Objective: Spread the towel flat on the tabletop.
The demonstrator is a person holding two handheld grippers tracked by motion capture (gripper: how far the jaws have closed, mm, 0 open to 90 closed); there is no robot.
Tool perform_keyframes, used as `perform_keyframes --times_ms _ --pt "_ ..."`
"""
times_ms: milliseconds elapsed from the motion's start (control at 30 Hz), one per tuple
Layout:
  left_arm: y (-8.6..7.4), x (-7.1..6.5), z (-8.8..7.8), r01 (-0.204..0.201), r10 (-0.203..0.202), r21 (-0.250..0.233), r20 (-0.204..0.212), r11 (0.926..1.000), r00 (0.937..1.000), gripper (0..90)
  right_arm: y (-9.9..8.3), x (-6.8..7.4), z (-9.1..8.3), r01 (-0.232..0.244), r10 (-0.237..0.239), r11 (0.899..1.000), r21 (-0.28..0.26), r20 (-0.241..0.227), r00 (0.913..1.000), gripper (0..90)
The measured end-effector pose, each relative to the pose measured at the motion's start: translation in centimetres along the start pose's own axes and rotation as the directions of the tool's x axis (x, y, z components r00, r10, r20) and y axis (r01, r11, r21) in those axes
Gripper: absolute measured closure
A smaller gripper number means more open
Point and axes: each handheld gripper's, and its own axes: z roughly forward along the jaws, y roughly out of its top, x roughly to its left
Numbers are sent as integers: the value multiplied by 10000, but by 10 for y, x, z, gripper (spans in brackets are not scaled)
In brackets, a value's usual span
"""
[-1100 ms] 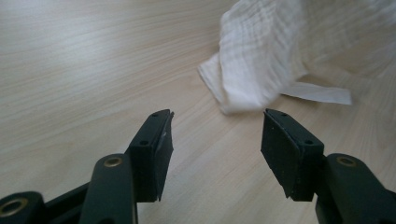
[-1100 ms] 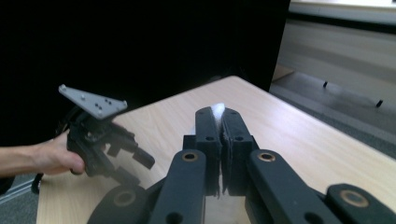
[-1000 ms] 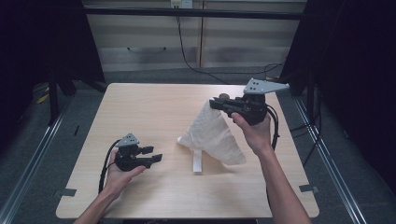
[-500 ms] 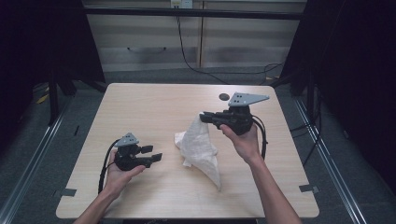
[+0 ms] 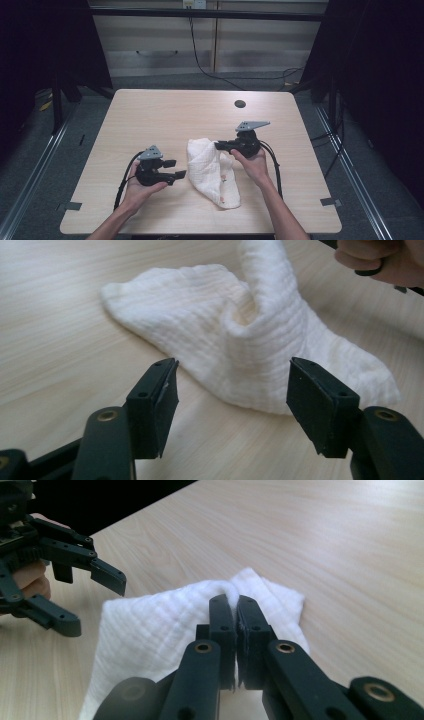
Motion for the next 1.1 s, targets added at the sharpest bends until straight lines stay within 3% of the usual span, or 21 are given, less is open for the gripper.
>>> perform_keyframes --times_ms 133,200,233,333,367,400,467,667,767,1000,1100 --pt "1 -6 11 -223 216 187 384 9996 9990 326 -10 -2 -2 -123 123 9999 66 29 9999 875" --pt "2 -11 20 -376 365 363 299 9986 9989 340 -13 -2 -3 -124 124 9999 95 23 9999 876" --pt "2 -11 20 -376 365 363 299 9986 9989 396 -13 -2 -4 -120 120 9999 86 30 9999 876" --pt "2 -15 30 -680 651 628 481 9957 9967 707 -13 0 -7 -73 73 10000 63 22 10000 875" --pt "2 -15 30 -680 651 628 481 9957 9967 768 -13 0 -7 -73 73 10000 63 22 10000 875" --pt "2 -16 30 -743 703 683 598 9949 9957 768 -13 1 -9 -50 50 10000 27 11 10000 875" --pt "2 -14 26 -785 757 642 449 9948 9961 860 -13 2 -13 -6 6 10000 -6 7 10000 875" --pt "1 3 5 -439 436 266 99 9987 9990 872 -19 7 -20 20 -20 10000 80 -115 9999 875" --pt "-4 16 -2 -364 379 344 -444 9987 9983 855 -25 13 -8 69 -51 9987 498 -368 9993 875" --pt "-6 32 -2 -93 120 380 -714 9992 9974 862 -32 22 12 235 -160 9925 1197 -638 9978 875" --pt "-8 43 7 167 -123 518 -845 9985 9963 865 -37 23 18 243 -137 9891 1451 -737 9972 875"
